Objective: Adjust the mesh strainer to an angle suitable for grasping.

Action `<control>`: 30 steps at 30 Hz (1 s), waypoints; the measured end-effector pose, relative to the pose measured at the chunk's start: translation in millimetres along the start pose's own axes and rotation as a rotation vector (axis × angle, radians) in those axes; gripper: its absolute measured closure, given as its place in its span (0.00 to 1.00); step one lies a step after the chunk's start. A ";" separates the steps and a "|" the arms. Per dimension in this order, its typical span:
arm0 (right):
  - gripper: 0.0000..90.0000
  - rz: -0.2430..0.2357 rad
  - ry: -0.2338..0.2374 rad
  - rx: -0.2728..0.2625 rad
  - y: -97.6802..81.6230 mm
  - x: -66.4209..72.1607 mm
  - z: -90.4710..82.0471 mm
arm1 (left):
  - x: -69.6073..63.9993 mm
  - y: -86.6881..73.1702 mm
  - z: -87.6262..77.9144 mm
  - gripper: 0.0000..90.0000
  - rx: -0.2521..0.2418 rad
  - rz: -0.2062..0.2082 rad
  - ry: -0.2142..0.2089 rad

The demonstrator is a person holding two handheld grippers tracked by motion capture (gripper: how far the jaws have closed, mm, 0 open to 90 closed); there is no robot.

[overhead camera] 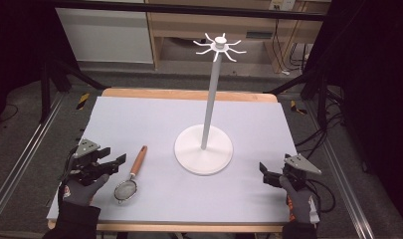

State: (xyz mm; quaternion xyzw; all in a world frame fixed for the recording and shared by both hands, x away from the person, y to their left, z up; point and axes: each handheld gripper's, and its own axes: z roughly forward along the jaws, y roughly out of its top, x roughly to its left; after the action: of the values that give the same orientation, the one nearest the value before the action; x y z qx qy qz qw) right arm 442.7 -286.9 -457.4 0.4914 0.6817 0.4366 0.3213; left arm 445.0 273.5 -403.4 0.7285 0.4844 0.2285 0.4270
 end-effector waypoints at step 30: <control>0.01 0.005 0.015 0.035 0.0 0.4 1.2 | -15.8 33.4 30.9 0.42 0.130 0.082 0.006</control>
State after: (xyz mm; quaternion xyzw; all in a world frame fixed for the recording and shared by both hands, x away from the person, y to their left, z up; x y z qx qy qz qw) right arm 443.6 -286.2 -457.9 0.4954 0.6904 0.4290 0.3063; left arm 478.4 241.3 -390.3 0.7733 0.4691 0.2161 0.3678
